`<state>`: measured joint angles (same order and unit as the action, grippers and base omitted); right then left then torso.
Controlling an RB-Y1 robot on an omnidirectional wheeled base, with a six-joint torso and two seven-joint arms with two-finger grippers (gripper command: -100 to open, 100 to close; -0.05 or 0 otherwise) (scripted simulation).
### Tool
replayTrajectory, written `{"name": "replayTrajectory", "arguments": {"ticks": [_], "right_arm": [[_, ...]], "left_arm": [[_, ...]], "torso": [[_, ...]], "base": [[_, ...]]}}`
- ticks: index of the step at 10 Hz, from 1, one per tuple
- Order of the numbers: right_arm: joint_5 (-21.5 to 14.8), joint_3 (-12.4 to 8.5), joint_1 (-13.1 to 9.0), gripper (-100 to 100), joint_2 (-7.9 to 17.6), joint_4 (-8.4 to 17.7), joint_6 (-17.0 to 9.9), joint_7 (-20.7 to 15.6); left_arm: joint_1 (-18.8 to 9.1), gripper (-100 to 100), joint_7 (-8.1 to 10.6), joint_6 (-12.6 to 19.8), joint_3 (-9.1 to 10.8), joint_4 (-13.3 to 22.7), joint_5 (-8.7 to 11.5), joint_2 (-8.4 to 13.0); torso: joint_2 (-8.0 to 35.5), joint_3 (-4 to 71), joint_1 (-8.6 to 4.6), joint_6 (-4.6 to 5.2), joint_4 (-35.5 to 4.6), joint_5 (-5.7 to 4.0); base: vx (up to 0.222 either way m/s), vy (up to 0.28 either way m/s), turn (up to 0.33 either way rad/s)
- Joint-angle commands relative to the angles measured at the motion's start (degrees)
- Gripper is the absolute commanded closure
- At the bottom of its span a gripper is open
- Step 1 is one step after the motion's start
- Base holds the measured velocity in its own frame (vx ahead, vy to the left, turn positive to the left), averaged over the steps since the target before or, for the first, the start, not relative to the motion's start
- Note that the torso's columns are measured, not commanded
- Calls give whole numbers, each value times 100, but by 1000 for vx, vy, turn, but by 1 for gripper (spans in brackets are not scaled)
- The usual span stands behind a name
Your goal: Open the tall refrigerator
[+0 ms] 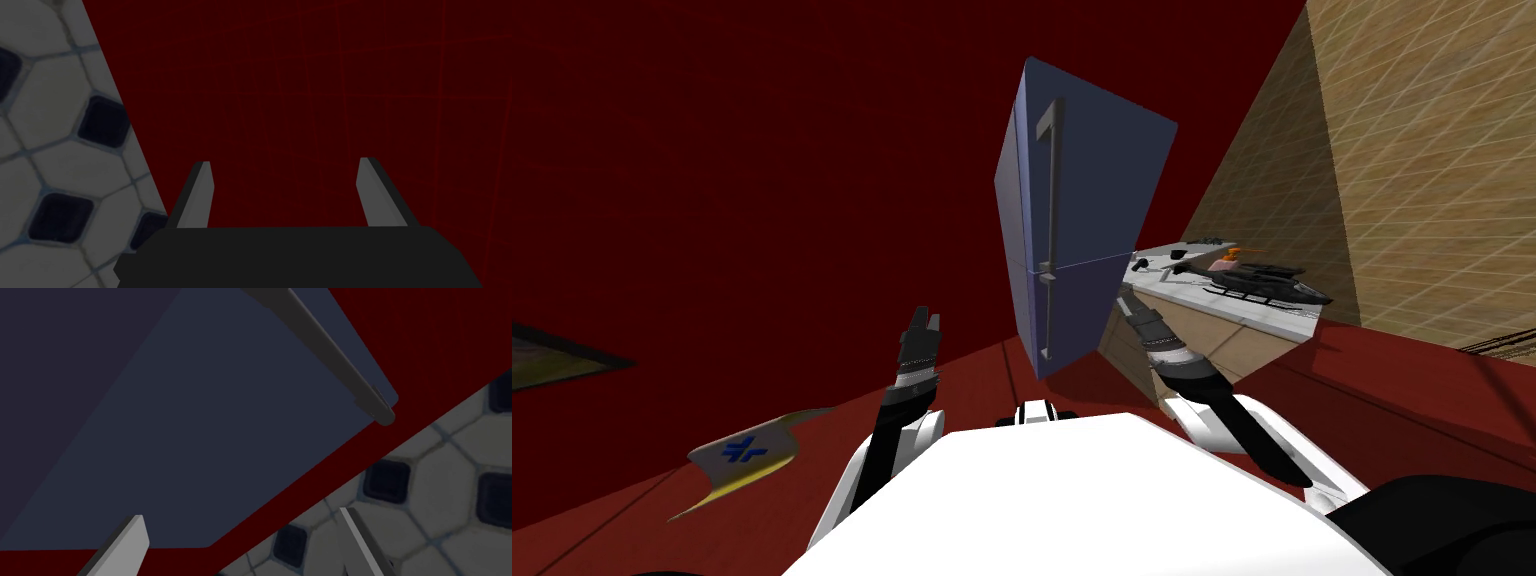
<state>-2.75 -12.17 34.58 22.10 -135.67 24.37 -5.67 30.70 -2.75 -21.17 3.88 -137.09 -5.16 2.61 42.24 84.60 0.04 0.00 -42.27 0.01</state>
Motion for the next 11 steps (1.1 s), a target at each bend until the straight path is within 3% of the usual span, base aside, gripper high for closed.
{"name": "replayTrajectory", "arguments": {"ticks": [1, 2, 3, 6, 7, 9, 10, 11], "right_arm": [[-285, -396, 196, -100, 461, -17, -107, -139], [-398, -550, 270, -100, 629, -17, -148, -192], [-398, -550, 270, -100, 697, -17, -148, -192], [-745, -1023, 491, -100, 1254, 7, -279, -356], [-745, -1023, 491, -100, 1330, 7, -279, -356], [-981, -1345, 637, -100, 1716, 47, -373, -467], [-981, -1345, 637, -100, 1782, 47, -373, -467], [-1101, -1507, 709, -100, 2009, 74, -422, -523]], "left_arm": [[0, 0, 0, 0, 0, 0, 0, 0], [0, 0, 0, 0, 0, 0, 0, 0], [0, 0, 0, 0, 0, 0, 0, 0], [0, 0, 0, 0, 0, 0, 0, 0], [0, 0, 0, 0, 0, 0, 0, 0], [0, 0, 0, 0, 0, 0, 0, 0], [0, 0, 0, 0, 0, 0, 0, 0], [-1, 0, 0, 0, 0, 0, 0, 1]], "torso": [[-3, 2, -3, 0, 1, -1], [-4, 2, -3, 0, 1, -1], [0, 0, -1, -1, 0, 0], [11, -8, 0, 1, -4, -1], [4, -3, 7, 0, -1, 3], [-3, 2, -13, 0, 1, -4], [-5, 3, -7, 1, 1, -2], [6, -3, -9, -1, -1, -3]], "base": [[105, 111, -90], [102, 122, -86], [55, 81, -25], [50, 98, -74], [53, 76, -34], [75, 77, -64], [56, 63, -42], [42, 65, -56]]}}
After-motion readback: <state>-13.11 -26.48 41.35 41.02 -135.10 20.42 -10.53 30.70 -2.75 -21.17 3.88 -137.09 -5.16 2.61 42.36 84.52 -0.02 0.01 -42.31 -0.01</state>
